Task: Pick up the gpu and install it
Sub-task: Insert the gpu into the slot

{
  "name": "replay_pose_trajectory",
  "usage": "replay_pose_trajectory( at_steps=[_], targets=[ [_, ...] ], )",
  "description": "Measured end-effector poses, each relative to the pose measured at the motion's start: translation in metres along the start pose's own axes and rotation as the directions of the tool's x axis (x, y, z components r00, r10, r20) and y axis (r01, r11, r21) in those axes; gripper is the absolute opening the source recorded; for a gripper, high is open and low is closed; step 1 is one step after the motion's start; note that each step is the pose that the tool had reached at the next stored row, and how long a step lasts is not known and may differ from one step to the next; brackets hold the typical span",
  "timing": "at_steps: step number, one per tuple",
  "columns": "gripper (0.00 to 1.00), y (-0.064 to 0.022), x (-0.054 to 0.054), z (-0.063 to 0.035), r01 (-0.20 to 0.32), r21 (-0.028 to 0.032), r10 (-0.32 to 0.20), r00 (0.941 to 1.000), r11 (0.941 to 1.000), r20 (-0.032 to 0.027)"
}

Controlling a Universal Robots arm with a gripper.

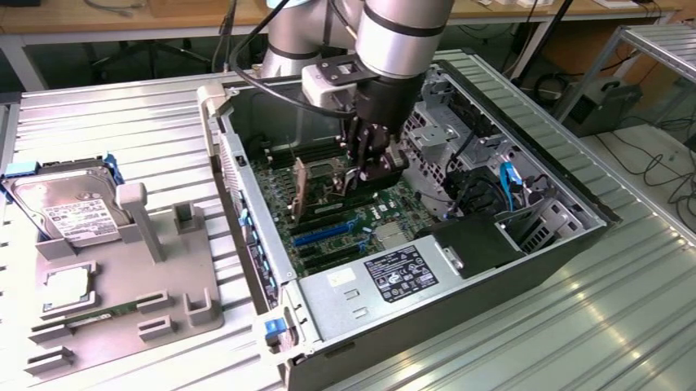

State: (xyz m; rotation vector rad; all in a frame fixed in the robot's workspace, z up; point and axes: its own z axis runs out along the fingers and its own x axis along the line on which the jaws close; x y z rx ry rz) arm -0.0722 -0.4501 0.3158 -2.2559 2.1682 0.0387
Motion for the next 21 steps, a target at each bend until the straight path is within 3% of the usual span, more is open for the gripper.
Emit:
replay_pose_trajectory(
  at_steps=[21],
  targets=[
    [0.26, 0.0258, 0.003, 0.0177, 0.0, 0.0001, 0.0, 1.0, 1.0, 0.0]
  ],
)
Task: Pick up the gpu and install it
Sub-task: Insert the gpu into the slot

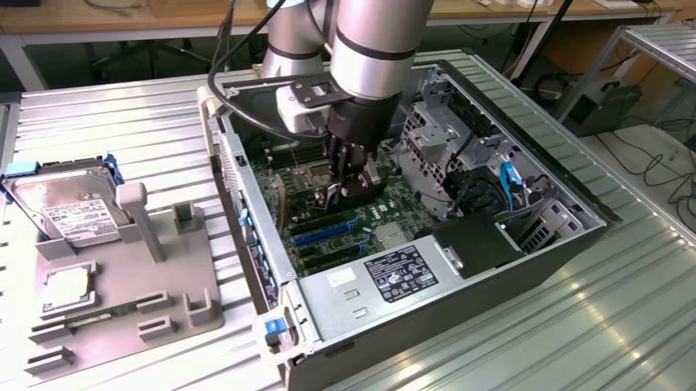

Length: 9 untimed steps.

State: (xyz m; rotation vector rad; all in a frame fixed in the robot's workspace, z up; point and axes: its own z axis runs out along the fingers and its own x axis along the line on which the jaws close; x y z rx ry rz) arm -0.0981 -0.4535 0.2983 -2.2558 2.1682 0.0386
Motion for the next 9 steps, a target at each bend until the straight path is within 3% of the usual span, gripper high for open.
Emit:
replay_pose_trajectory(
  at_steps=[9],
  targets=[
    [0.26, 0.0087, 0.0007, 0.0101, 0.0, -0.0001, 0.0, 1.0, 1.0, -0.0001]
  ],
)
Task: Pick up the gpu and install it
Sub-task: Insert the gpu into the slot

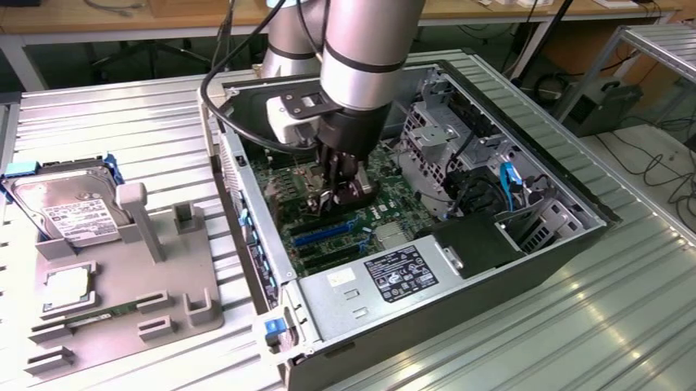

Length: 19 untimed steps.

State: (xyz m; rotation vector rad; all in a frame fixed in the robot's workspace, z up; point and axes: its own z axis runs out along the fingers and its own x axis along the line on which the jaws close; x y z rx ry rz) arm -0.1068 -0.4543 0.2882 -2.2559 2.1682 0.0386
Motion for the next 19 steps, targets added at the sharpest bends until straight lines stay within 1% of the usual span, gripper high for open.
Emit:
replay_pose_trajectory(
  at_steps=[12, 19],
  targets=[
    [0.26, 0.0043, 0.001, 0.0157, 0.0, 0.0, 0.0, 1.0, 1.0, -0.0008],
    [0.26, 0.0044, 0.002, 0.0208, -0.011, 0.0002, 0.011, 0.9999, 0.9999, -0.0013]
  ],
)
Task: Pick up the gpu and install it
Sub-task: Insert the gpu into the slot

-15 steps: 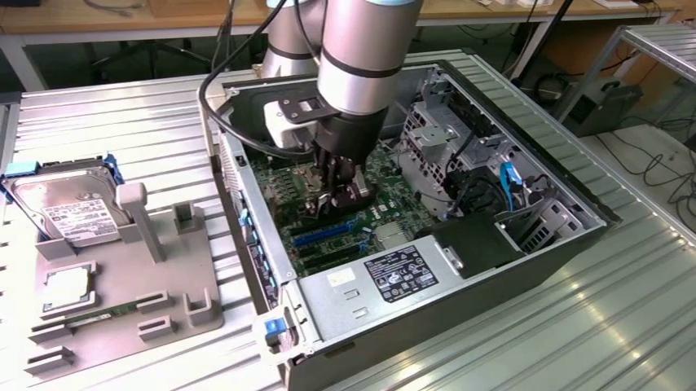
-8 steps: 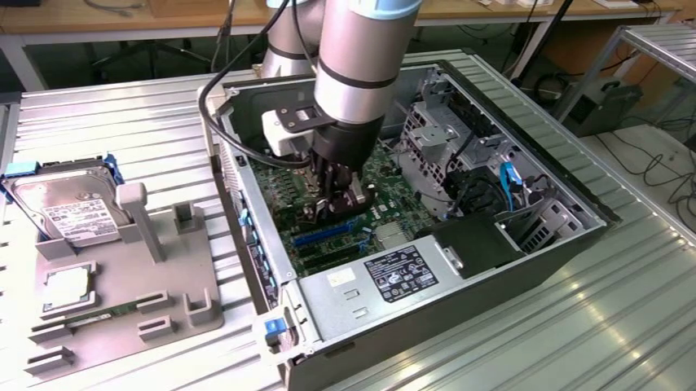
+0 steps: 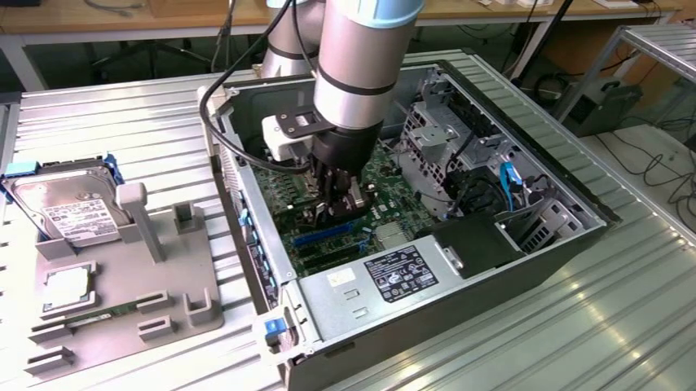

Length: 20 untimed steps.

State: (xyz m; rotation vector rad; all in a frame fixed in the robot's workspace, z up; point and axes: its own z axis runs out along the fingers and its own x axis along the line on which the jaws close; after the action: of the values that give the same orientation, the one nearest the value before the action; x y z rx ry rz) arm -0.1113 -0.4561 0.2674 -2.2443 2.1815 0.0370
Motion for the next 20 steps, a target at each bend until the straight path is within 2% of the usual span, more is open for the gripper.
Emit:
replay_pose_trajectory(
  at_steps=[7, 20],
  targets=[
    [0.26, 0.0022, 0.0007, 0.0034, -0.017, 0.0003, 0.017, 0.9999, 0.9999, -0.0032],
    [0.26, 0.0043, 0.0021, 0.0048, -0.031, 0.0007, 0.031, 0.9995, 0.9995, -0.0035]
  ],
)
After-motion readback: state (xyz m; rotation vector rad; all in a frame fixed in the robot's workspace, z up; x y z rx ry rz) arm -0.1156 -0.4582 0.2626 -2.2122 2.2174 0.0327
